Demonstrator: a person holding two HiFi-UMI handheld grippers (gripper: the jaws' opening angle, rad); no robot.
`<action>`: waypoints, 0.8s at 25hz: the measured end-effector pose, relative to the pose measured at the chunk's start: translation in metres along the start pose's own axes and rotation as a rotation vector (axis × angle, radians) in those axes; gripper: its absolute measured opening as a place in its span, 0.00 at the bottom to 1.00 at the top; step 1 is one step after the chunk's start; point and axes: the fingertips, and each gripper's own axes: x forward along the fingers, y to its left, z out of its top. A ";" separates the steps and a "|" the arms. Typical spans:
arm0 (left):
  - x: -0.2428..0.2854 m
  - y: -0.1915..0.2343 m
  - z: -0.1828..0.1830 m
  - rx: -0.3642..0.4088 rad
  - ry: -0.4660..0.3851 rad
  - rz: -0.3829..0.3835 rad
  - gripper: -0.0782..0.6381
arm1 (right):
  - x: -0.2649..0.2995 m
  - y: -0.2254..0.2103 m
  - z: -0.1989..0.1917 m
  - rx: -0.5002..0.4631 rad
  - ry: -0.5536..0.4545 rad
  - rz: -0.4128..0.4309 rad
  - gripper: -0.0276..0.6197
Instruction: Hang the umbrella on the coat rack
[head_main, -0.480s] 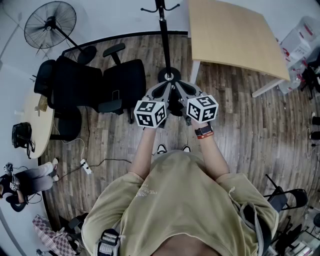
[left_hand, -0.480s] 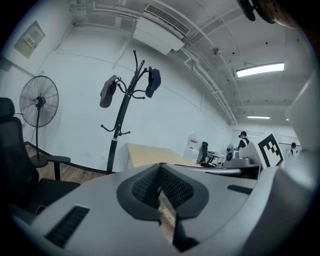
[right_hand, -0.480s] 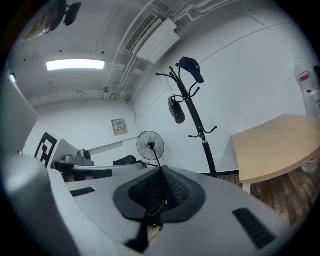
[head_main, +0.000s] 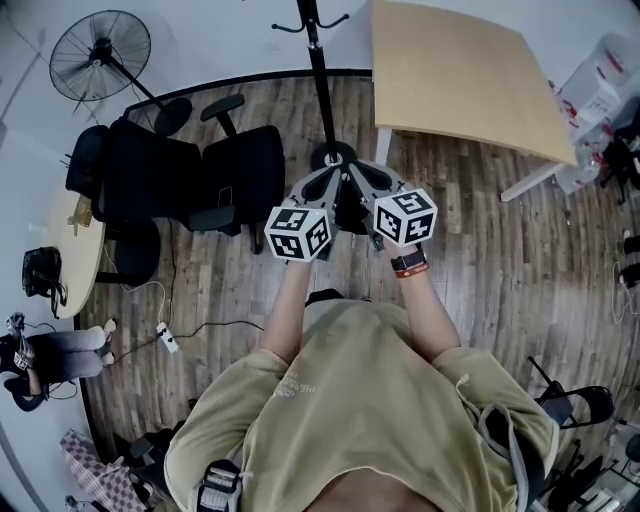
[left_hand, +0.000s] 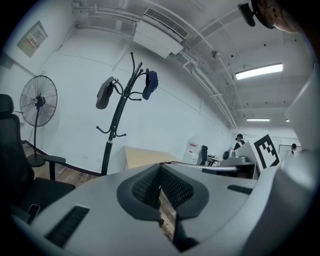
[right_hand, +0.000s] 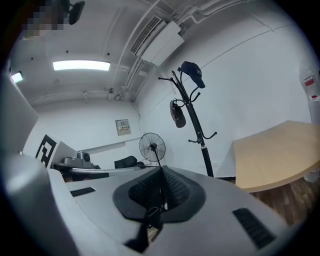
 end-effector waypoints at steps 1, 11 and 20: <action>0.003 -0.002 0.002 0.004 -0.007 0.001 0.14 | -0.001 -0.002 0.003 -0.005 -0.006 0.005 0.07; 0.030 0.024 0.018 0.001 -0.027 0.027 0.14 | 0.031 -0.019 0.013 -0.005 -0.004 0.035 0.07; 0.077 0.095 0.034 -0.038 -0.010 0.054 0.14 | 0.106 -0.045 0.017 0.011 0.049 0.044 0.07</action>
